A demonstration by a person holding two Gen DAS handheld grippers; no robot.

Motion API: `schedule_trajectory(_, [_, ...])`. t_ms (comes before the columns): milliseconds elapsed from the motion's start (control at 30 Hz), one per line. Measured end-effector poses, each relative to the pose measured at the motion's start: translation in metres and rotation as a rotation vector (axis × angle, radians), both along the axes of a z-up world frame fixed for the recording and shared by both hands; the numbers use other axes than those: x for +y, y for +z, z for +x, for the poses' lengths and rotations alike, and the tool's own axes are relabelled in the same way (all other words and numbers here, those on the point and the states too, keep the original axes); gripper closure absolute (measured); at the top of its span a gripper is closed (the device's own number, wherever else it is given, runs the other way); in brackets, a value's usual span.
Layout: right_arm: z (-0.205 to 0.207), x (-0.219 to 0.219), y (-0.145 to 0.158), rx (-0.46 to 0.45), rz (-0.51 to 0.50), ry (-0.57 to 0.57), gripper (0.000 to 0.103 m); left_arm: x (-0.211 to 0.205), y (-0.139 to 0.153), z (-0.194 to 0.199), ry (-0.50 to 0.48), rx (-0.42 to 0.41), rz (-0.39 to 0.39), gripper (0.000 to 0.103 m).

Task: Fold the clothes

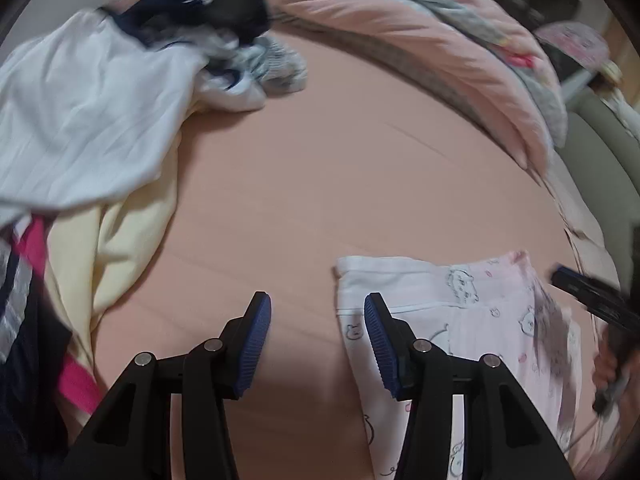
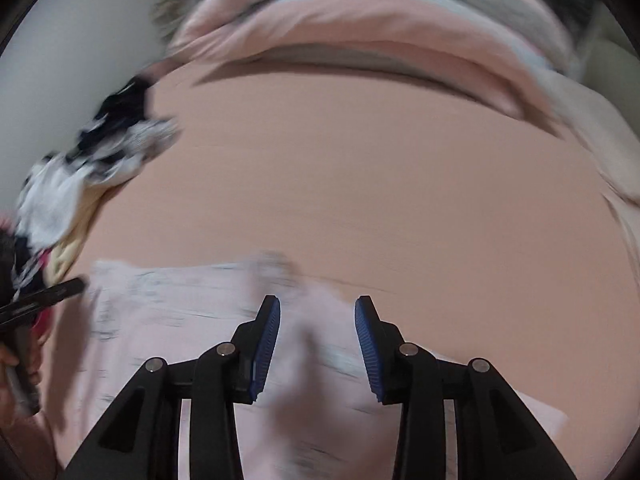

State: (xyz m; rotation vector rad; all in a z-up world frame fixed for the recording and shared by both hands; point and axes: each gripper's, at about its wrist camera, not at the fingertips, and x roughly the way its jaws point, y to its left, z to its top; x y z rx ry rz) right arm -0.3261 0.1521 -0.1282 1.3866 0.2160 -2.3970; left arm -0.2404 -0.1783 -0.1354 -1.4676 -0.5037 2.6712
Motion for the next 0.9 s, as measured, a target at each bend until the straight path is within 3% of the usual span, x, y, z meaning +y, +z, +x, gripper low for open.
schedule_trajectory(67, [-0.008, -0.026, -0.01, -0.022, 0.051, 0.055, 0.065, 0.005, -0.006, -0.007, -0.05, -0.032, 0.03, 0.058])
schedule_trajectory(167, [-0.018, -0.044, -0.034, -0.042, 0.147, 0.093, 0.065, 0.016, -0.013, -0.017, -0.106, -0.024, 0.006, 0.062])
schedule_trajectory(200, [-0.019, -0.047, -0.041, -0.025, 0.185, 0.105, 0.065, 0.02, -0.016, -0.019, -0.126, -0.038, -0.022, 0.094])
schedule_trajectory(233, [-0.019, -0.051, -0.043, -0.013, 0.192, 0.107, 0.067, 0.028, -0.019, -0.025, -0.15, -0.057, -0.058, 0.101])
schedule_trajectory(333, [-0.024, -0.056, -0.036, -0.001, 0.123, 0.093, 0.096, 0.044, -0.013, -0.029, -0.174, -0.008, -0.116, 0.101])
schedule_trajectory(433, [-0.029, -0.054, -0.029, -0.017, 0.026, 0.076, 0.097, 0.036, -0.002, -0.028, -0.136, 0.031, -0.14, 0.101])
schedule_trajectory(600, [-0.056, -0.017, -0.029, -0.114, -0.174, -0.059, 0.097, 0.016, -0.015, -0.025, -0.133, -0.037, -0.151, 0.1])
schedule_trajectory(700, [-0.066, -0.009, -0.05, -0.207, -0.195, -0.127, 0.094, 0.005, -0.017, -0.018, -0.123, -0.048, -0.121, 0.097])
schedule_trajectory(800, [-0.058, 0.001, -0.026, -0.137, -0.255, -0.121, 0.082, -0.011, -0.009, -0.018, -0.064, -0.018, -0.061, 0.094])
schedule_trajectory(833, [-0.054, 0.006, -0.015, -0.096, -0.253, -0.116, 0.073, -0.016, -0.006, -0.018, -0.025, 0.002, -0.071, 0.093])
schedule_trajectory(900, [-0.05, 0.015, 0.005, -0.015, -0.226, -0.111, 0.07, -0.014, 0.0, -0.018, 0.021, 0.03, -0.211, 0.093])
